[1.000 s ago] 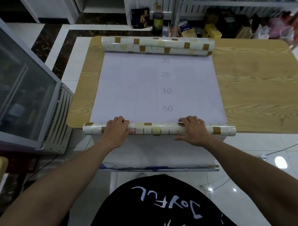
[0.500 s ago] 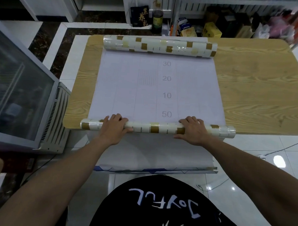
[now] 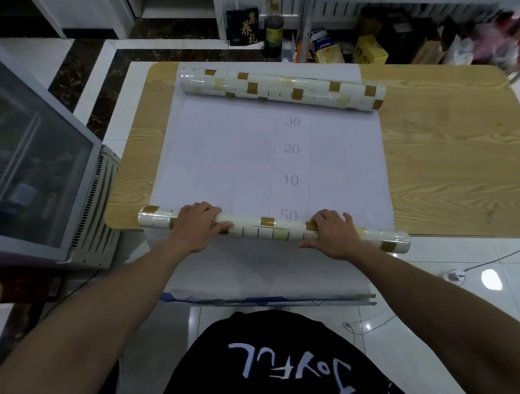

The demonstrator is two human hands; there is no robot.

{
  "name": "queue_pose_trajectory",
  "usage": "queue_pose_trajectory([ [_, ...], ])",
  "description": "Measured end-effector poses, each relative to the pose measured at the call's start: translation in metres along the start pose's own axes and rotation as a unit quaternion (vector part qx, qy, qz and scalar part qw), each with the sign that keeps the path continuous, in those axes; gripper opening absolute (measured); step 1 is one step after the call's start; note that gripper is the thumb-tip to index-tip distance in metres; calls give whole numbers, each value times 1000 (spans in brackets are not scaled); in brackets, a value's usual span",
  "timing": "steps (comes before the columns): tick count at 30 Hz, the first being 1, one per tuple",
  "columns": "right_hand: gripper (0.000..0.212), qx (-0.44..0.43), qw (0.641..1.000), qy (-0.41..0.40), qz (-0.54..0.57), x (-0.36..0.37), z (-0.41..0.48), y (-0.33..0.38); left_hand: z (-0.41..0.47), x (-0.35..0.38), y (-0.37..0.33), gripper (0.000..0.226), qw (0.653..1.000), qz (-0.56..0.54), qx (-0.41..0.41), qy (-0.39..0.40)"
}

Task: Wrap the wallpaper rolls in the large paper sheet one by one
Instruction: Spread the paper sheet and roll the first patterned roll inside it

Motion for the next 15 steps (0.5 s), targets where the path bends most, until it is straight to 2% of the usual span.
queue_pose_trajectory([
  [2, 72, 0, 1000, 0, -8, -3, 1, 0, -3, -2, 3, 73, 999, -28, 21, 34],
  [5, 69, -5, 1000, 7, -21, -7, 4, -2, -4, -5, 10, 71, 995, -18, 39, 86],
  [9, 71, 1, 1000, 16, -21, -11, 9, 2, -1, -6, 9, 63, 996, 24, 50, 72],
  [12, 75, 14, 999, 31, -16, -14, 13, 1, 2, -8, 10, 78, 994, 76, 46, 61],
  [15, 80, 15, 999, 31, -10, -14, 9, 1, 5, -8, 11, 81, 991, 107, 56, 57],
])
Point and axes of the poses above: each hand's wrist, its own z-axis towards the middle knuckle, its own x-axis out of the palm, y = z × x, the point moved 1 cm from there along z, towards the middle knuckle, and after that the axes turned 5 degrees about x, right-handed, at the moved point
